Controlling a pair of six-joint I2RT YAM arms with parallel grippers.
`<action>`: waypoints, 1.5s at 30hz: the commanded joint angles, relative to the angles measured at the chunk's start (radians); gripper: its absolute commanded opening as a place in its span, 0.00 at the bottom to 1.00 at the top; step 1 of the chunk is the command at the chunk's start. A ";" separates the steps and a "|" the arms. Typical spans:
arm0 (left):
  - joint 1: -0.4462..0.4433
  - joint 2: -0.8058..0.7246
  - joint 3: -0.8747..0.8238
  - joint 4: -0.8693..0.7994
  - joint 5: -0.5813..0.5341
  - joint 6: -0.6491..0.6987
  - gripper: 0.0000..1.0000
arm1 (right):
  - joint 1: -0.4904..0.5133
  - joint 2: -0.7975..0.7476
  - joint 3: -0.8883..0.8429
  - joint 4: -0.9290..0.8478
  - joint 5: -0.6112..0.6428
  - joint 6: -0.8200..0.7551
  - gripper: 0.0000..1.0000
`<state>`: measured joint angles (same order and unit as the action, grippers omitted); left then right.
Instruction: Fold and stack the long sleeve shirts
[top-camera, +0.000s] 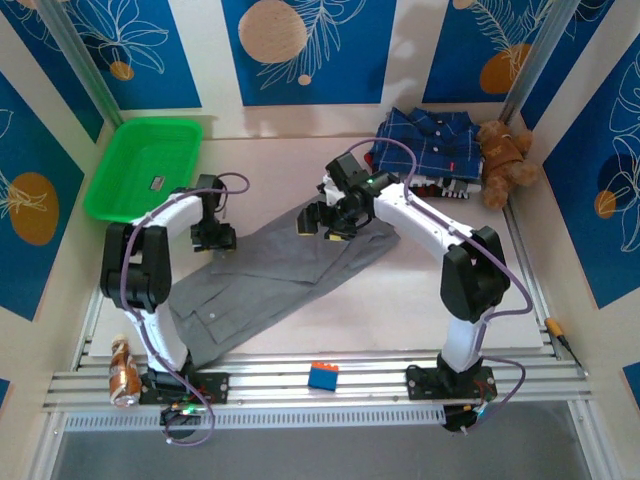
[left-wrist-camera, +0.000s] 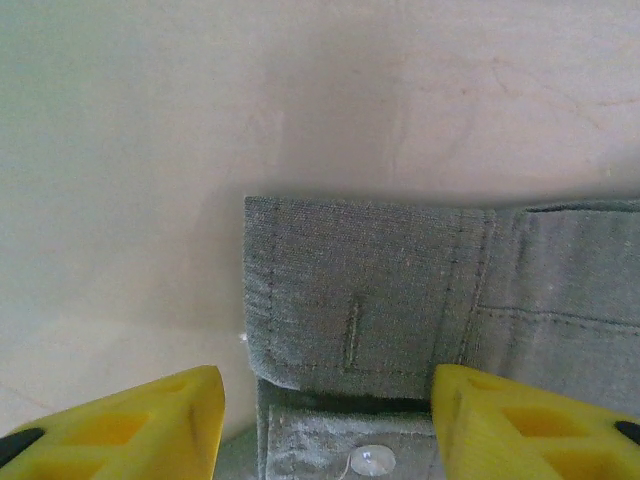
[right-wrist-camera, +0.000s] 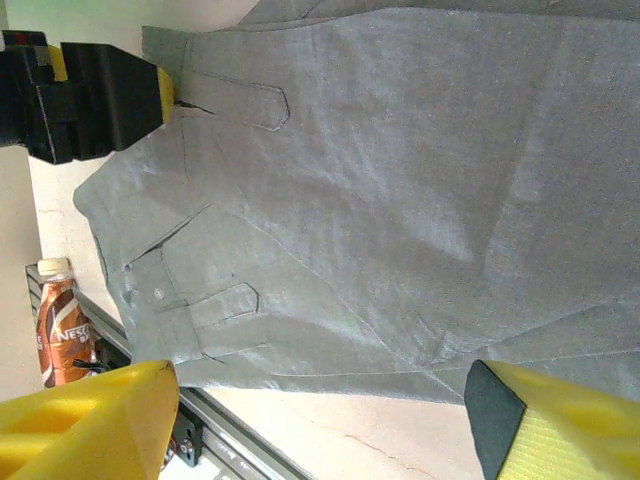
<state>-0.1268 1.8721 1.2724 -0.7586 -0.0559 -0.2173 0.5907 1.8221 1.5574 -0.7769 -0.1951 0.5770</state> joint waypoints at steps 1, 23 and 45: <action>0.015 0.027 0.036 0.020 0.001 0.010 0.55 | 0.000 -0.030 -0.020 0.010 -0.031 -0.030 0.77; 0.014 -0.053 0.010 0.029 -0.007 -0.018 0.12 | -0.009 0.058 0.055 -0.038 -0.022 -0.024 0.76; -0.002 -0.518 -0.271 -0.122 -0.001 -0.273 0.11 | -0.065 0.360 0.322 -0.108 -0.051 -0.018 0.76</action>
<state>-0.1265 1.4082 1.0328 -0.8280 -0.0448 -0.4274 0.5297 2.1479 1.8381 -0.8413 -0.2211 0.5587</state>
